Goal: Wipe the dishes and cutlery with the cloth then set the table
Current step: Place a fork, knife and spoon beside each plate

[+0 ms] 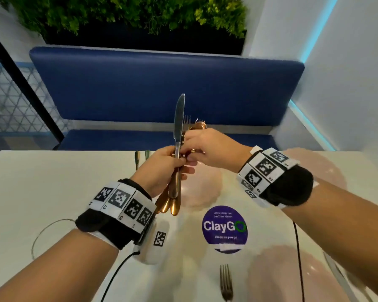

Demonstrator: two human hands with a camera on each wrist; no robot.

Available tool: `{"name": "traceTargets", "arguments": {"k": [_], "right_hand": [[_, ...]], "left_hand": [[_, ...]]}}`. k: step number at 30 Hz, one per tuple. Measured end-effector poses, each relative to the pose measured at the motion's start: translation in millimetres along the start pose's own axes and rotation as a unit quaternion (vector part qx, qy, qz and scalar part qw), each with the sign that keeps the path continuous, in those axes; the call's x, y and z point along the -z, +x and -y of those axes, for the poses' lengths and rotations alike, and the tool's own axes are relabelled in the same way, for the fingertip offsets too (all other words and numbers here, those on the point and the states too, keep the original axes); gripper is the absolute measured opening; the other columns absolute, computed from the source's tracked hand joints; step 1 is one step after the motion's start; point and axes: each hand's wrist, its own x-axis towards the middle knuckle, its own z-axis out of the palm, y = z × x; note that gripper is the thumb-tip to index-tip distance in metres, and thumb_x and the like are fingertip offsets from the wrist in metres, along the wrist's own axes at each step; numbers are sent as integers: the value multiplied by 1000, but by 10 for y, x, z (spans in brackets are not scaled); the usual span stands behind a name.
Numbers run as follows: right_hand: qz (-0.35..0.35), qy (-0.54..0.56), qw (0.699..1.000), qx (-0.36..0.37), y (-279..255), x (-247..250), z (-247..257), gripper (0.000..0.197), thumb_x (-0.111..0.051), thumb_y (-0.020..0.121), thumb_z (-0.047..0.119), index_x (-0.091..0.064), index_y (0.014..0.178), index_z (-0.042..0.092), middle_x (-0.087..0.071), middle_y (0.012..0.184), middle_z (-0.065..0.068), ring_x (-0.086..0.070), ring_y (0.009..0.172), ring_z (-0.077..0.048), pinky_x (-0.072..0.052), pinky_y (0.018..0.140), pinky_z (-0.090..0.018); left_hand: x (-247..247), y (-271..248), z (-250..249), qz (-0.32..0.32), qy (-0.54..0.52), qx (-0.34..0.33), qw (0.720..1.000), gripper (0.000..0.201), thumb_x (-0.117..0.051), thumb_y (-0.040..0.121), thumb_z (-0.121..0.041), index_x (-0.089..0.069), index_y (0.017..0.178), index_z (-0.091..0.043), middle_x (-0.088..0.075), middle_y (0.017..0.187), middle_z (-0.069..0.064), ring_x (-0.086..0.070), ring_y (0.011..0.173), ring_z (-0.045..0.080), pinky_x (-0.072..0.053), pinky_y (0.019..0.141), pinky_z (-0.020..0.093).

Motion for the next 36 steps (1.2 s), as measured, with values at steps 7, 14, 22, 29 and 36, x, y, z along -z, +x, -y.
{"name": "traceTargets", "arguments": {"k": [7,14,22,29,36], "right_hand": [[61,-55,996,-23,-977,-105,-566,20,-50,95,17,-67,104,11,-56,110,-3,-57,96,-16,-41,76,-19],[56,14,996,-70,-1337,-219,-875,18,-56,92,15,-67,104,7,-58,104,-4,-52,91,-15,-40,78,-16],[44,48,989,-134,-1205,-398,-1014,23,-51,93,12,-69,106,5,-63,108,-10,-58,100,-22,-41,83,-23],[32,15,995,-89,-998,-547,-1023,23,-56,92,11,-68,112,10,-57,109,-8,-58,96,-21,-43,76,-20],[109,-42,993,-25,-863,-570,-1119,20,-56,92,18,-66,108,11,-57,106,-4,-50,102,-19,-39,74,-24]], "left_hand": [[-1103,75,205,15,-32,37,999,22,-40,95,3,-58,106,-3,-63,89,10,-60,70,15,-49,65,24],[-1536,271,410,-1,11,37,999,22,-48,90,5,-58,108,-3,-67,93,14,-63,69,16,-48,57,21],[-1485,495,522,-8,89,19,996,23,-52,89,7,-50,111,0,-69,90,12,-65,65,17,-48,55,22],[-1393,663,596,-28,71,7,997,18,-51,88,9,-56,104,2,-65,84,11,-65,56,8,-48,54,19],[-1367,739,711,-24,82,21,996,24,-59,84,11,-53,105,2,-64,87,13,-69,66,18,-54,57,19]]}}
